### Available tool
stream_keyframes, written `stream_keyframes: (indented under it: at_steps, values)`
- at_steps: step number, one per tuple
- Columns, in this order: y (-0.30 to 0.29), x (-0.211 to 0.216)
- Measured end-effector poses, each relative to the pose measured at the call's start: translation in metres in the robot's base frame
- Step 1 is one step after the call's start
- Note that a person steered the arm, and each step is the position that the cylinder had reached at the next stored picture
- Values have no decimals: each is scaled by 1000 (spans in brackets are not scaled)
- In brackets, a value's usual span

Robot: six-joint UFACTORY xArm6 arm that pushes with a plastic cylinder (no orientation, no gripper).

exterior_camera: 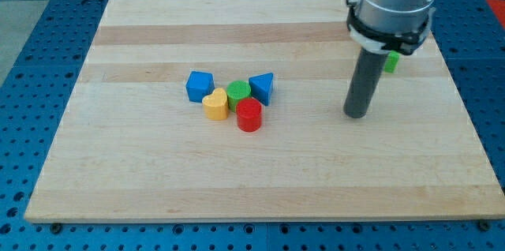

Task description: Push the blue triangle a bit left

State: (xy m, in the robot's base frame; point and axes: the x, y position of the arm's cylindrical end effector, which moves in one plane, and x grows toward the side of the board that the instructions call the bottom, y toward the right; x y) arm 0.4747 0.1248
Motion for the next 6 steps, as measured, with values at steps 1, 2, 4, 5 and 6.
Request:
stream_keyframes:
  at_steps: [1, 2, 4, 5, 6]
  values:
    - [-31, -1]
    - [-56, -11]
    - [-100, -44]
    - [-109, -64]
    - [-115, -82]
